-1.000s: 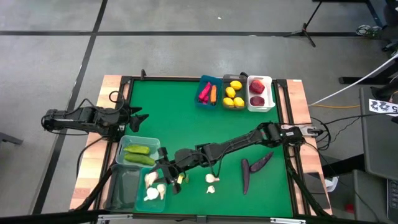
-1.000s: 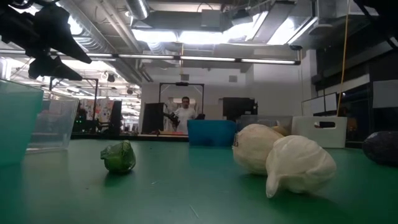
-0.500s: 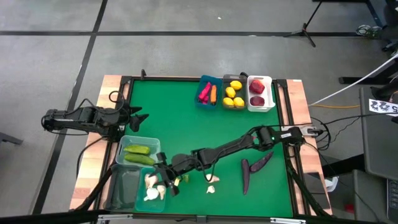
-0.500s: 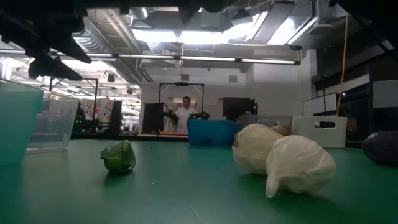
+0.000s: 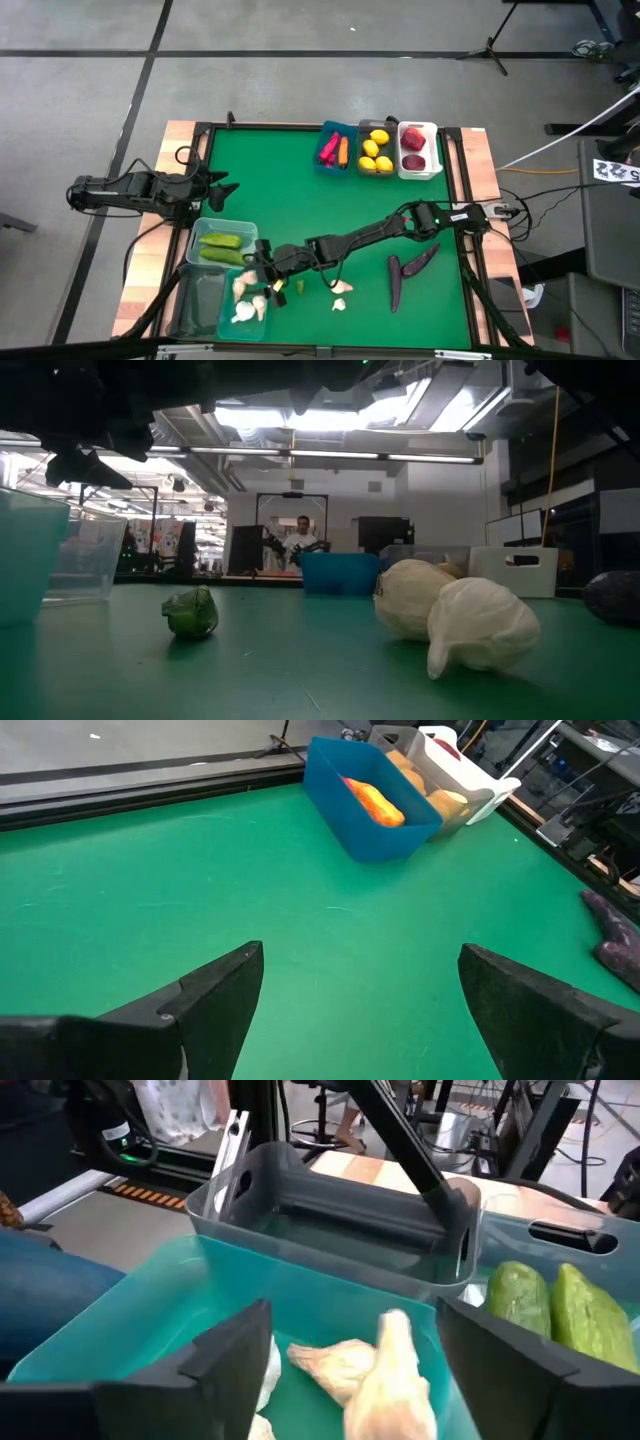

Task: Sort produce into baskets
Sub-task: Put the white garlic into the green bin

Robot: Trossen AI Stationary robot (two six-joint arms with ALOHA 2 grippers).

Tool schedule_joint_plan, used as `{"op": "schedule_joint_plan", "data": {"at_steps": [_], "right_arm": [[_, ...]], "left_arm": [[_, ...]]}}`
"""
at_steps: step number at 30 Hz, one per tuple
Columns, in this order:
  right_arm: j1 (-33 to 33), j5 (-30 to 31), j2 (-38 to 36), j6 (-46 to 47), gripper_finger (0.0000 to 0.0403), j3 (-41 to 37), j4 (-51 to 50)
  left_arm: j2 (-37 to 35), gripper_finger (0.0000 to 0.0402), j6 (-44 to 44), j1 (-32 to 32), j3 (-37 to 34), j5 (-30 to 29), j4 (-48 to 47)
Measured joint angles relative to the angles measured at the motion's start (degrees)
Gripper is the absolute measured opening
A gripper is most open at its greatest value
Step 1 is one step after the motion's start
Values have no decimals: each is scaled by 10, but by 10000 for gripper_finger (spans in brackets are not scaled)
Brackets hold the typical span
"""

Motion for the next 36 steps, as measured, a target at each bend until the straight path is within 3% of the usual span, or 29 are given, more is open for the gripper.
{"op": "schedule_joint_plan", "data": {"at_steps": [4,11,17,23,36], "right_arm": [[0,36,-2,-6,299,3,-9],[0,105,-41,-43,295,29,-110],[1,146,-78,-34,292,63,-329],[3,155,-113,53,292,90,-549],[78,303,-201,127,292,89,-830]], "left_arm": [[0,329,0,0,0,0,0],[0,329,0,0,0,0,-1],[0,329,0,0,0,0,0],[0,329,0,0,0,0,-1],[0,329,0,0,0,0,-1]]}}
